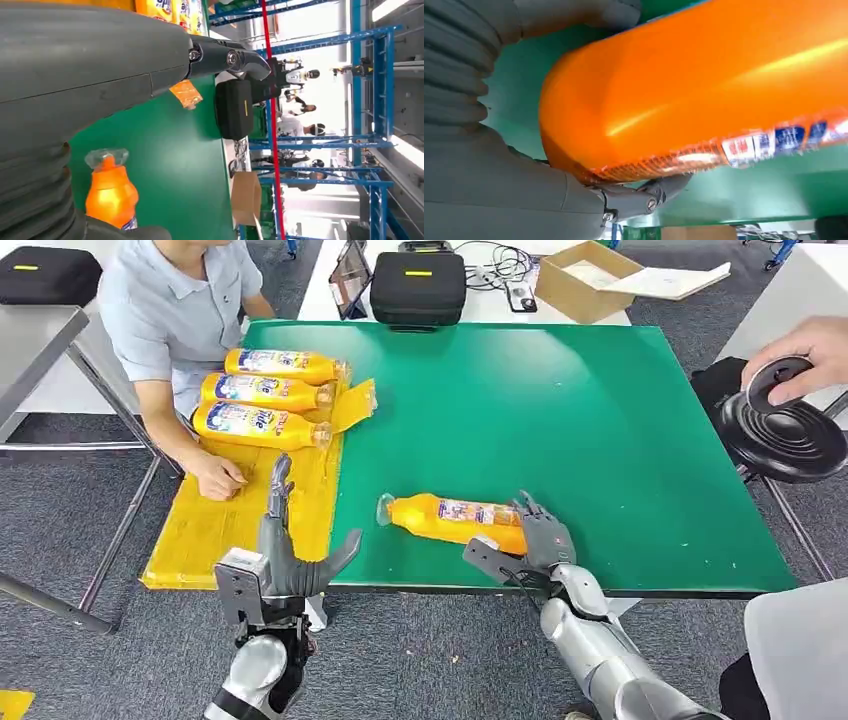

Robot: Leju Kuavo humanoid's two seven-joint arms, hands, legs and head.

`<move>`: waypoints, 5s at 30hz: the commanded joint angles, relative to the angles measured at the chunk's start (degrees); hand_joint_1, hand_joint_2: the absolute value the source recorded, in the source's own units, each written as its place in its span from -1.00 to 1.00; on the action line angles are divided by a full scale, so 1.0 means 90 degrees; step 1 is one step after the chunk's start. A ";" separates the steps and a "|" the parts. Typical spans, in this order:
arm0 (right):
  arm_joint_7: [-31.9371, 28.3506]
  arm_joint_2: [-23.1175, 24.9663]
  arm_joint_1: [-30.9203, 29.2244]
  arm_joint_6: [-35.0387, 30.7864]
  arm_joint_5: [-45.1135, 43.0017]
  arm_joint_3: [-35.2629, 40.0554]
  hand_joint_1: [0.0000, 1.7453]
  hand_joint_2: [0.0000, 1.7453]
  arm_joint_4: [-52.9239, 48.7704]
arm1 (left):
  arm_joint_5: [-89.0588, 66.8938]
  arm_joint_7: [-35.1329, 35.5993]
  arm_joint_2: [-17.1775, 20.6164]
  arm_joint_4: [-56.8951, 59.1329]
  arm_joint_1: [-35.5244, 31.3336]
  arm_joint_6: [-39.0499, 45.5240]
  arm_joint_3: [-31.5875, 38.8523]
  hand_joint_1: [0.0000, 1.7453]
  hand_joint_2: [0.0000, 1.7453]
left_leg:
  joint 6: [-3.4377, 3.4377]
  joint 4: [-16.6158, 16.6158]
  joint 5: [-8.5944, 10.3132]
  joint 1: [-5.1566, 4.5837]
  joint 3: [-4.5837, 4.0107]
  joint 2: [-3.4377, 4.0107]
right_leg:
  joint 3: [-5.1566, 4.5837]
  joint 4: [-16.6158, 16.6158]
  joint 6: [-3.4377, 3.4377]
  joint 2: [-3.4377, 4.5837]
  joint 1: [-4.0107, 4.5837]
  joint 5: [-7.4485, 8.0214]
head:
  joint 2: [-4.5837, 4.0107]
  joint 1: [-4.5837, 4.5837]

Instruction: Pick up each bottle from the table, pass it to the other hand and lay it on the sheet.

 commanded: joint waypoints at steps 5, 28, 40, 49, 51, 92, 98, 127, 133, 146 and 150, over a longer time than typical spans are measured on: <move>-0.0071 -0.0048 -0.0077 0.0117 -0.0049 0.0118 1.00 1.00 0.0613 | 0.0057 0.0043 0.0126 0.0482 -0.0254 -0.0027 0.0014 -1.00 1.00 | -0.0010 -0.0006 0.0000 0.0010 0.0011 -0.0006 | 0.0016 -0.0010 -0.0016 -0.0008 0.0011 0.0000 | 0.0000 0.0000; -0.1774 0.0670 0.1645 -0.0506 -0.3518 -0.1277 1.00 1.00 -0.3598 | 0.2256 0.0641 -0.0036 0.0279 0.0341 -0.0078 0.0757 -1.00 1.00 | -0.0008 0.0000 -0.0006 0.0011 -0.0022 0.0005 | -0.0020 0.0002 -0.0009 0.0006 0.0012 -0.0003 | 0.0000 -0.0002; -0.1788 0.0597 0.2057 -0.0122 -0.4065 -0.0524 1.00 1.00 -0.4711 | 0.2225 0.0708 0.0515 0.0113 0.0459 -0.1513 -0.0035 -1.00 1.00 | -0.0013 -0.0002 -0.0007 0.0010 -0.0020 -0.0004 | -0.0016 -0.0002 -0.0016 -0.0002 0.0011 -0.0006 | 0.0000 0.0000; -0.1985 0.0579 0.2120 0.0878 -0.3581 0.0741 1.00 1.00 -0.4398 | 0.2858 0.0806 0.0424 -0.0207 0.0596 -0.3024 -0.0171 -1.00 1.00 | -0.0015 -0.0001 -0.0015 0.0017 -0.0008 0.0020 | -0.0008 -0.0006 -0.0020 0.0019 0.0018 -0.0005 | 0.0000 0.0000; -0.2008 0.0624 0.2105 0.0967 -0.3527 0.0934 1.00 1.00 -0.4286 | 0.2996 0.0820 0.0434 -0.0264 0.0600 -0.3269 -0.0164 -1.00 1.00 | -0.0008 -0.0002 -0.0006 0.0009 -0.0024 0.0008 | -0.0023 -0.0002 -0.0010 0.0008 0.0008 -0.0002 | 0.0000 0.0000; -0.2354 0.0952 0.1724 0.1828 -0.3413 0.2262 1.00 1.00 -0.2414 | 0.3824 0.0792 -0.0066 0.0318 0.0061 -0.3148 0.0260 1.00 1.00 | -0.0010 -0.0008 -0.0002 0.0012 -0.0017 -0.0004 | -0.0013 -0.0009 -0.0012 -0.0006 0.0012 -0.0003 | 0.0000 0.0000; -0.2502 0.0862 0.1735 0.2392 -0.3748 0.2199 -1.00 1.00 -0.2450 | 0.4376 0.1178 -0.0087 0.0362 0.0048 -0.3332 0.0361 1.00 1.00 | -0.0013 -0.0006 -0.0005 0.0021 -0.0012 -0.0002 | -0.0002 -0.0016 -0.0018 -0.0009 0.0020 -0.0003 | 0.0000 0.0003; -0.2575 -0.0020 0.3713 0.1148 -0.3452 -0.0120 -1.00 -1.00 -0.4928 | 0.1656 0.0851 0.0921 0.0542 0.0121 -0.1824 0.1834 1.00 1.00 | -0.0010 -0.0005 -0.0004 0.0009 -0.0026 -0.0004 | -0.0022 -0.0003 -0.0014 -0.0006 0.0009 -0.0006 | 0.0000 0.0000; -0.2575 -0.0005 0.3696 0.1067 -0.3484 -0.0125 -1.00 -1.00 -0.4919 | 0.0917 0.0597 0.0915 0.0613 -0.0009 -0.1389 0.1835 1.00 1.00 | -0.0011 -0.0004 -0.0004 0.0010 -0.0027 -0.0001 | -0.0023 -0.0003 -0.0014 -0.0005 0.0010 -0.0005 | 0.0000 0.0000; -0.2575 0.0017 0.3062 0.1413 -0.3751 0.0410 -1.00 -1.00 -0.4541 | -0.4434 0.0885 0.0590 0.4213 -0.2037 0.0407 0.0457 1.00 1.00 | -0.0007 -0.0008 0.0007 0.0004 -0.0025 -0.0030 | -0.0015 -0.0006 -0.0010 -0.0027 0.0003 -0.0001 | 0.0000 0.0000; -0.2575 0.0045 0.3000 0.1455 -0.3766 0.0449 -1.00 -1.00 -0.4484 | -0.4559 0.0873 0.0578 0.4598 -0.2244 0.0473 0.0445 1.00 1.00 | -0.0007 -0.0007 0.0007 0.0013 -0.0019 -0.0008 | -0.0010 -0.0011 -0.0018 -0.0007 0.0013 0.0008 | 0.0000 0.0000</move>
